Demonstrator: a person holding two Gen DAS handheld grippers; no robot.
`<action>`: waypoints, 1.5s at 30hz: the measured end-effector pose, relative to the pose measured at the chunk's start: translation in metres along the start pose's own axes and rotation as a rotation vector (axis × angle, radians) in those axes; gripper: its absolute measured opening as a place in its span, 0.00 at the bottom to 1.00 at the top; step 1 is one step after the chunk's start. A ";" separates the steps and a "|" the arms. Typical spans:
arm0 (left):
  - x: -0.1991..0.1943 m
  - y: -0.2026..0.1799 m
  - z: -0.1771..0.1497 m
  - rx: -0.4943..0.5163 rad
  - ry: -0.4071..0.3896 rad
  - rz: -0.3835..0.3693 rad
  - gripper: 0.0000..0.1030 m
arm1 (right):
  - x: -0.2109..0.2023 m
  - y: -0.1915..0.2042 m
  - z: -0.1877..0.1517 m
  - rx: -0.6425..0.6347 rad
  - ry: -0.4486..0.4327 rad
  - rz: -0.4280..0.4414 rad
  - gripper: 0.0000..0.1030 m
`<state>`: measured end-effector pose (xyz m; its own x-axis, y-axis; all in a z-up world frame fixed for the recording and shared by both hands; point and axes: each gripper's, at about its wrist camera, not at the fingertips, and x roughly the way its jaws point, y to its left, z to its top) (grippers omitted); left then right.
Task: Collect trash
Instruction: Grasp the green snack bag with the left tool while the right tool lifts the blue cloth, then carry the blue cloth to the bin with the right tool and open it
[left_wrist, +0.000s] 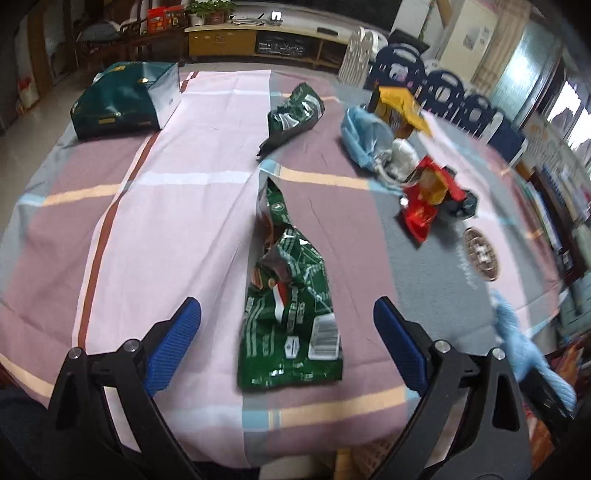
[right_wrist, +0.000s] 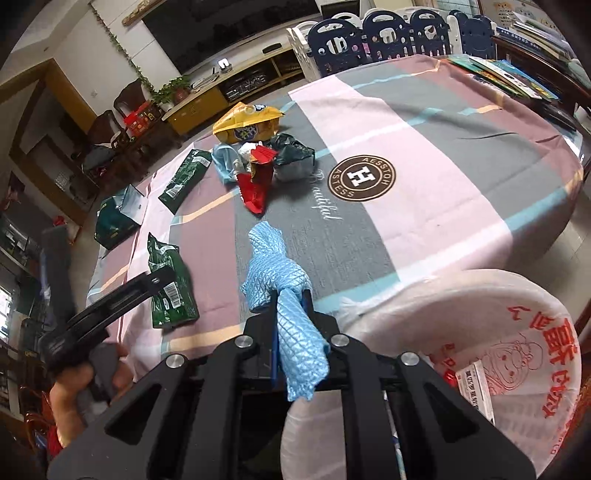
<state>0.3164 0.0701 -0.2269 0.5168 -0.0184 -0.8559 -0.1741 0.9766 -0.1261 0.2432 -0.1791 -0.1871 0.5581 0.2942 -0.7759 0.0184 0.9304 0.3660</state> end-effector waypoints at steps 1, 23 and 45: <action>0.002 -0.005 0.000 0.024 -0.003 0.018 0.69 | -0.003 -0.001 -0.002 -0.004 -0.003 0.002 0.11; -0.112 0.022 -0.032 0.099 -0.281 0.003 0.24 | -0.057 0.019 -0.010 -0.093 -0.094 -0.033 0.11; -0.174 -0.007 -0.052 0.161 -0.326 -0.058 0.23 | -0.104 -0.074 -0.063 0.016 -0.057 -0.232 0.11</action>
<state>0.1844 0.0550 -0.1027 0.7666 -0.0309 -0.6414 -0.0156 0.9977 -0.0667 0.1311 -0.2645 -0.1657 0.5834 0.0601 -0.8099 0.1644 0.9679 0.1902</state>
